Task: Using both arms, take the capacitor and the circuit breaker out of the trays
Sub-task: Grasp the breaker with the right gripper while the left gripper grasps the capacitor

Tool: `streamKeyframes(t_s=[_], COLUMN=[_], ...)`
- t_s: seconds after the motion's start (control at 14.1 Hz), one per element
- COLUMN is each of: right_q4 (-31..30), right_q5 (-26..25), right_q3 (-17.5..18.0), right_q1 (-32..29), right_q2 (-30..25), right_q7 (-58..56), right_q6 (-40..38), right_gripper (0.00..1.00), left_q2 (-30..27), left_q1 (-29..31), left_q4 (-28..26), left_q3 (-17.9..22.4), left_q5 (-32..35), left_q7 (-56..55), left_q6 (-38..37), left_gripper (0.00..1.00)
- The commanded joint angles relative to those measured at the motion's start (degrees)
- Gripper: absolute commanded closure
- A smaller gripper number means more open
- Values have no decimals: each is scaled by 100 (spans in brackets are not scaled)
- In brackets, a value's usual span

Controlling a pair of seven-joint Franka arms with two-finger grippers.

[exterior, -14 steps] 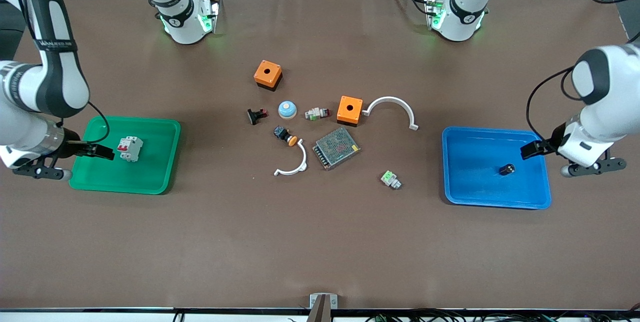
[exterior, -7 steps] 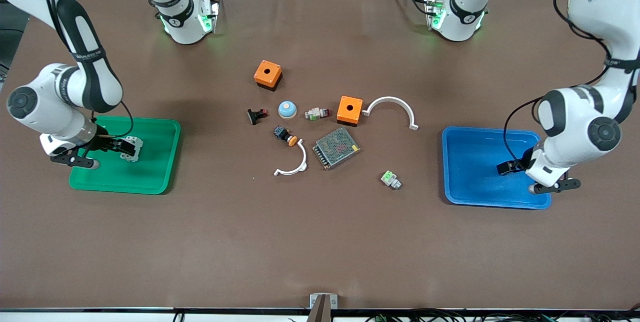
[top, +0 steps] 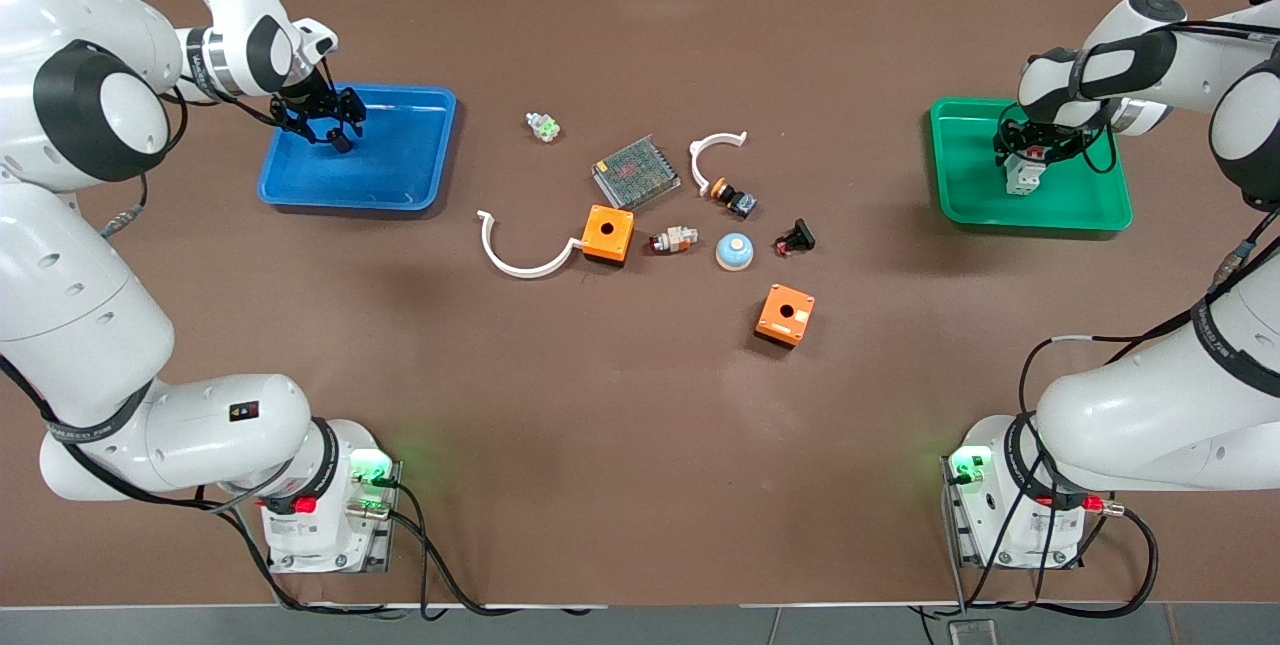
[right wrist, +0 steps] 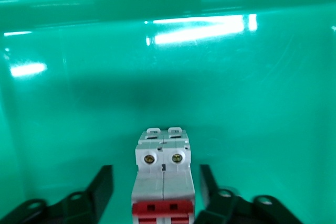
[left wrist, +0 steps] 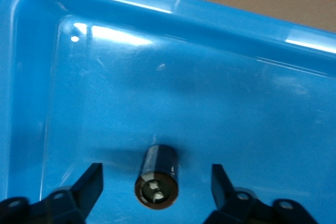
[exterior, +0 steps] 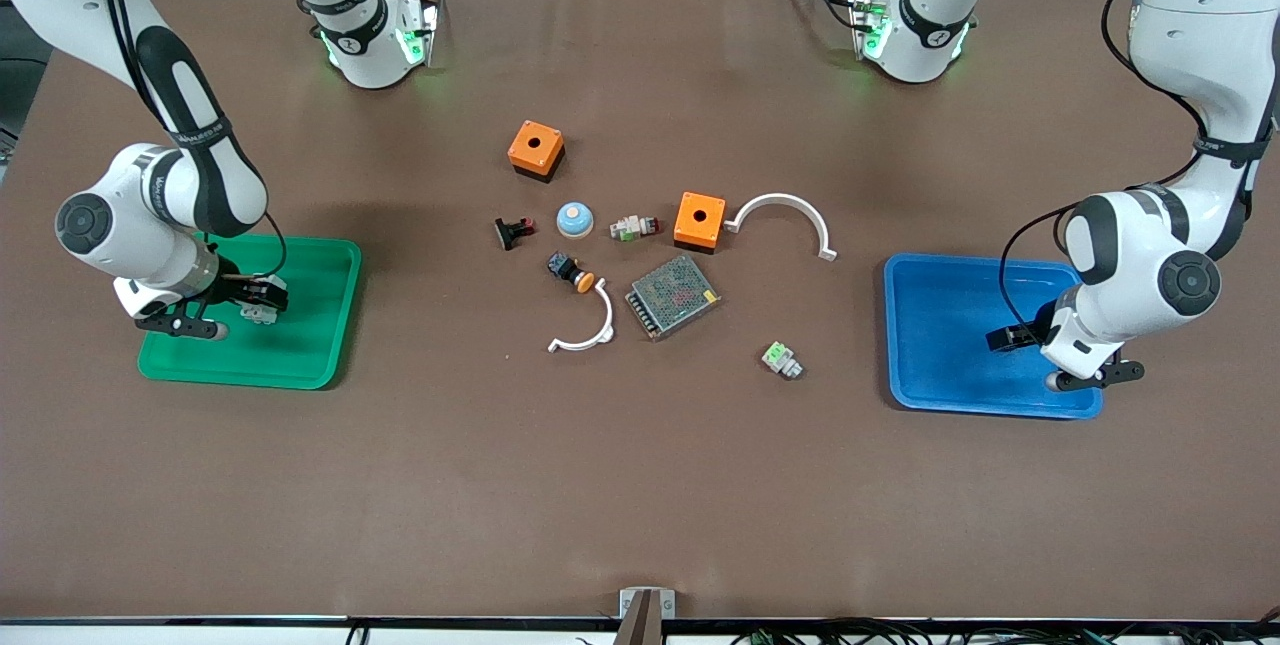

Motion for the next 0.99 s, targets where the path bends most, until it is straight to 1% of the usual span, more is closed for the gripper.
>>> streamKeyframes(t_s=[0.0, 0.07, 0.14, 0.21, 0.28, 0.35, 0.43, 0.5, 0.57, 0.64, 0.78, 0.92], right_q4=[-56, -47, -4, 127, 390, 731, 1092, 1443, 1621, 1657, 1727, 1763], right_q5=[106, 106, 106, 106, 97, 106, 106, 106, 115, 132, 264, 395], right_q3=[39, 39, 39, 56, 65, 65, 65, 74, 83, 100, 214, 285], right_q1=[-55, -55, -38, 32, 128, 303, 462, 620, 865, 1190, 1726, 2262], right_q2=[-51, -68, -86, -156, -252, -349, -384, -385, -385, -394, -350, -297], right_q7=[-152, -152, -143, -117, -99, -82, -21, 180, 400, 672, 1261, 1822], right_q6=[-59, -68, -181, -478, -899, -1547, -2136, -2621, -2843, -2863, -2846, -2488], right_gripper=[94, 100, 100, 100, 100, 100, 100, 100, 100, 100, 100, 100], left_q2=[52, 96, 105, 114, 105, 88, 53, -17, -131, -228, -526, -825], left_q1=[20, 20, 20, 20, 11, -15, -41, -50, -59, -59, -50, -59], left_q4=[46, 55, 55, 55, 55, 64, 73, 81, 142, 221, 353, 380], left_q3=[-21, -21, -30, -21, -30, -30, -39, -65, -91, -205, -591, -977], left_q5=[142, 142, 142, 142, 142, 151, 151, 151, 160, 160, 116, 116], left_q7=[-37, -46, -46, -46, -29, -37, -29, -20, 6, -19, -168, -431], left_q6=[-15, -24, -33, -33, -42, -68, -68, -68, -68, -146, -681, -1103], left_gripper=[30, 38, 45, 58, 83, 97, 100, 100, 100, 100, 100, 100])
